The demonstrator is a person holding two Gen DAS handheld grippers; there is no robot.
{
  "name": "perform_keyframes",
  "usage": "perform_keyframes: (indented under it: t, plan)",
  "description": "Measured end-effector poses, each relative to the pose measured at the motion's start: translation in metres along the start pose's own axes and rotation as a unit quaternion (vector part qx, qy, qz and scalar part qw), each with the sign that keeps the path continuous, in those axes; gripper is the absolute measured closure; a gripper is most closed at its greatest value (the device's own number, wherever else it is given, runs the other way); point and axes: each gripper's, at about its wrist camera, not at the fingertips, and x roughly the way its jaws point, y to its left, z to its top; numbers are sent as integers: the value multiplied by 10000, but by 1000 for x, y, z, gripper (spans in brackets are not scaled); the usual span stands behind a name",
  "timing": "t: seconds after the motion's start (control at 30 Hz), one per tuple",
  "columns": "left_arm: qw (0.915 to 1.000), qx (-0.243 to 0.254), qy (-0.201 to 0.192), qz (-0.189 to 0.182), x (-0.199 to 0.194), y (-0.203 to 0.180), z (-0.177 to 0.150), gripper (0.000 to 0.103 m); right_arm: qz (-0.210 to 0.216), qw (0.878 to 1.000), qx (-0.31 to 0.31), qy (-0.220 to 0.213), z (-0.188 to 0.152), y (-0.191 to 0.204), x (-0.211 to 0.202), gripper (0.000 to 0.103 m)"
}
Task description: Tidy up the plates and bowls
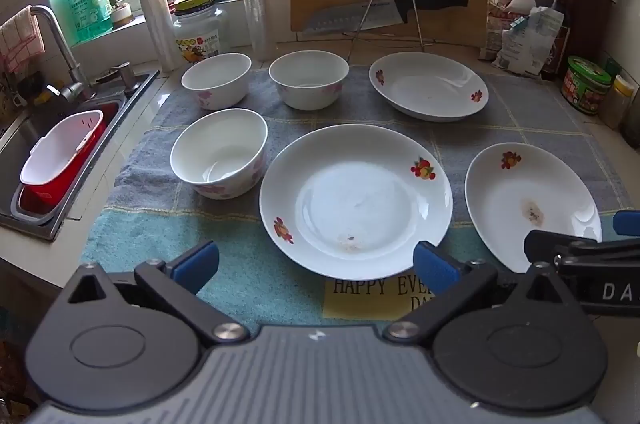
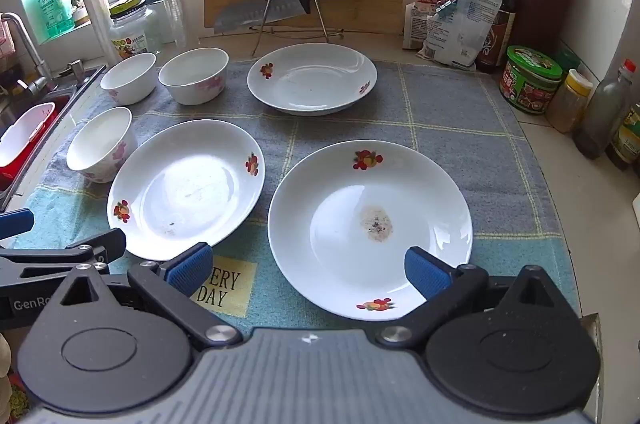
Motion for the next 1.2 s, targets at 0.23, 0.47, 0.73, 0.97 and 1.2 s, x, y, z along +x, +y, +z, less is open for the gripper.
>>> perform_keyframes:
  t: [0.23,0.47,0.73,0.97,1.2]
  plan:
    - [10000,-2,83,-5,-1,-2,-1,1,39,10000,1,-28,1,0,-1,0]
    - [9999,-26,121,-40,-2,2,-1,1,12,10000,-33,-37,1,-1,-3,0]
    - [9998,-68,157,-37,0,3,2,1,1,10000,-70,-71,1,2,-4,0]
    - [9998,-85,163,-34,-2,2,1,1,-11,9999,-87,-79,2,3,-5,0]
    - [9998,-98,159,-29,-2,3,0,1,-3,9999,-82,-97,1,3,-6,0]
